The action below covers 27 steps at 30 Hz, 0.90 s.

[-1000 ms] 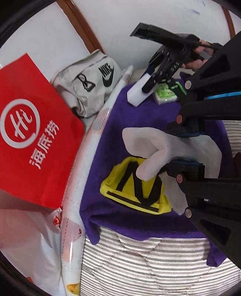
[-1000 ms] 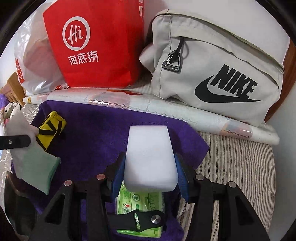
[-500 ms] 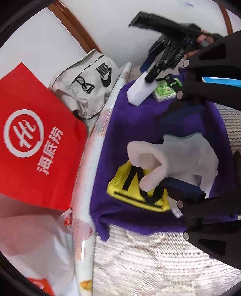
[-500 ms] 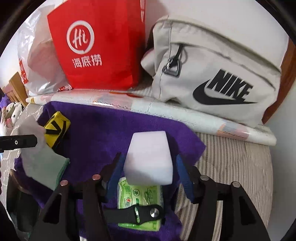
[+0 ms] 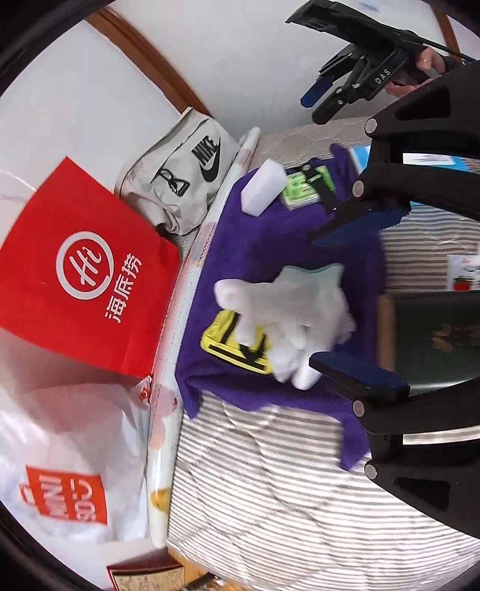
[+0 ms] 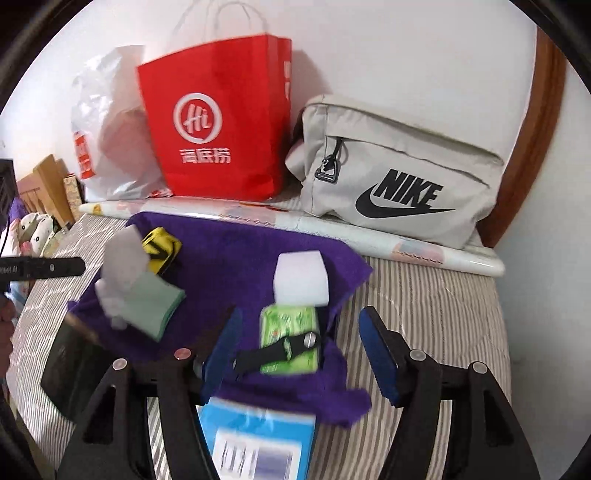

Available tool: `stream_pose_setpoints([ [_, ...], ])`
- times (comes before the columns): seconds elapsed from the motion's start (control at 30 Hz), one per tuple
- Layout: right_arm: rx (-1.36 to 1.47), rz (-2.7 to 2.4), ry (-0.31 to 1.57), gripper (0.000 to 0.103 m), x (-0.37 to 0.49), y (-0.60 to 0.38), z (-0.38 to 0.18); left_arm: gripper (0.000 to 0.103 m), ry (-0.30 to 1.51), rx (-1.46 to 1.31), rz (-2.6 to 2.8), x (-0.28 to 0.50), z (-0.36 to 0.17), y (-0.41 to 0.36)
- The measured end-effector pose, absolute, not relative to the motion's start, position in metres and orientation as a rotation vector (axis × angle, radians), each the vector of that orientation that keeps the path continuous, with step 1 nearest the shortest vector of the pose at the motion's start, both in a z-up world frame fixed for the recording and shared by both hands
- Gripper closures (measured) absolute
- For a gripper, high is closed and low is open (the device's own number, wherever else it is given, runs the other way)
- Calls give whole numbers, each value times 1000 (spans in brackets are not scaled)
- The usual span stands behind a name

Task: Organize soft objects
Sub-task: 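Move the right tool to the black strap on the bed while the left tool nears the green packet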

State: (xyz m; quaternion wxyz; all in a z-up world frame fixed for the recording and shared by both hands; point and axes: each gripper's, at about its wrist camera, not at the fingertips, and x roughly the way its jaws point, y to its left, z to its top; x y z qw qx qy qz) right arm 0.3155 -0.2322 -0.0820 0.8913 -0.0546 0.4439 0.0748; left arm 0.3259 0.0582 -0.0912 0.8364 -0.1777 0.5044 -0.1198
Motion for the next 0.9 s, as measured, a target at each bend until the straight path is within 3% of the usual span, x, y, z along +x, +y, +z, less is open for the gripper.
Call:
stream_pose_setpoints([
  [0.43,-3,235,905,37,198,-234,-69,46,1055,-354,-284,226,-82,67],
  [0.9,8,403,830,37,103,-222,-85,46,1090,-376,-266,156,-108,67],
])
